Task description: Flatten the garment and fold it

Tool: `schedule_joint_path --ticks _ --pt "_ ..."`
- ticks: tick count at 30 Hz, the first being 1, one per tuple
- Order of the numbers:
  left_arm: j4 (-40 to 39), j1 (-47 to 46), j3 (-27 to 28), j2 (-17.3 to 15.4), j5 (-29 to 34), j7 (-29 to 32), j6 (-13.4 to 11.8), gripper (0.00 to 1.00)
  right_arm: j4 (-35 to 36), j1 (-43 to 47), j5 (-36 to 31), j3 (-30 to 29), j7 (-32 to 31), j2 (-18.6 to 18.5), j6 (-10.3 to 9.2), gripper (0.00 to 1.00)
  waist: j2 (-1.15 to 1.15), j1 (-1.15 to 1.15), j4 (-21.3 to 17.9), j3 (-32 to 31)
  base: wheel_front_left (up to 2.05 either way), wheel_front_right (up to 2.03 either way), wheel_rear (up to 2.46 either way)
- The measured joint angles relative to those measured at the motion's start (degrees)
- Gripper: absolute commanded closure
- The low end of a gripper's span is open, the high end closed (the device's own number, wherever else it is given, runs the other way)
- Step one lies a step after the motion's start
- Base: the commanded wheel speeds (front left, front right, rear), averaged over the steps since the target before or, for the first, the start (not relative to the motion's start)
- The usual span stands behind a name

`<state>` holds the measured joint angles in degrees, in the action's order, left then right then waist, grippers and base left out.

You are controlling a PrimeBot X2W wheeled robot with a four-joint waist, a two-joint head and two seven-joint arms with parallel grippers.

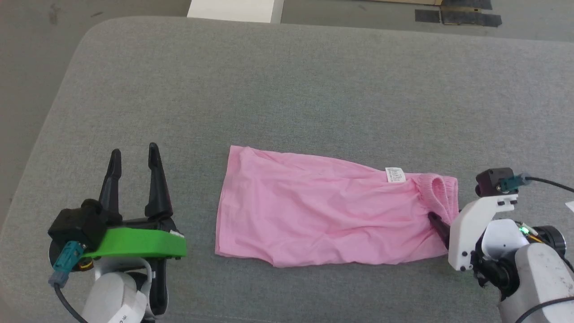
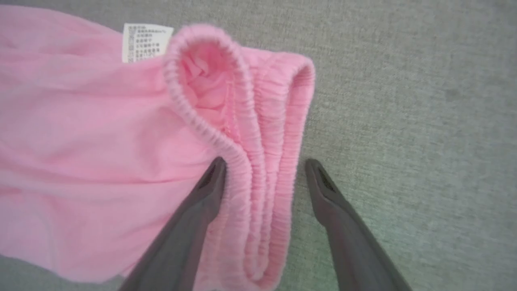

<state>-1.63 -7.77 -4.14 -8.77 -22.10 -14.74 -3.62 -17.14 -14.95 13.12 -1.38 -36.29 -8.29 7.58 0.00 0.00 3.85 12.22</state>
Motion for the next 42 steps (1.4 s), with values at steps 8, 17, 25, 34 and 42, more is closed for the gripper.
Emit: schedule_joint_path --ticks 8,17,25,34,42 --pt "1.5 0.1 1.6 1.8 2.2 0.0 1.9 0.0 -0.4 -1.9 1.2 0.9 -0.5 -0.5 0.0 1.0 0.0 0.0 0.3 0.4 0.0 0.0 0.0" --pt "2.4 0.2 2.8 3.4 2.9 0.0 3.5 0.0 -0.1 -1.9 2.9 -4.4 -4.2 -7.2 0.01 1.0 0.0 0.0 -0.5 -1.1 0.0 0.0 0.0" --pt "4.8 0.2 2.5 3.9 4.0 -0.1 4.9 0.0 -1.7 -1.4 -4.9 -15.0 -7.4 -12.8 0.01 1.0 0.0 0.0 -0.7 -1.7 0.0 0.0 0.0" --pt "5.6 1.0 3.1 4.1 5.4 0.0 5.4 0.0 12.5 1.9 1.0 -7.8 -14.6 -12.7 0.0 1.0 0.0 0.0 -1.0 -3.2 0.0 0.0 0.0" --pt "5.2 1.5 3.4 4.5 5.5 -0.1 5.6 0.0 22.8 4.2 11.0 -1.1 -19.8 -7.3 0.0 1.0 0.0 0.0 -1.0 -3.3 0.0 0.0 0.0"
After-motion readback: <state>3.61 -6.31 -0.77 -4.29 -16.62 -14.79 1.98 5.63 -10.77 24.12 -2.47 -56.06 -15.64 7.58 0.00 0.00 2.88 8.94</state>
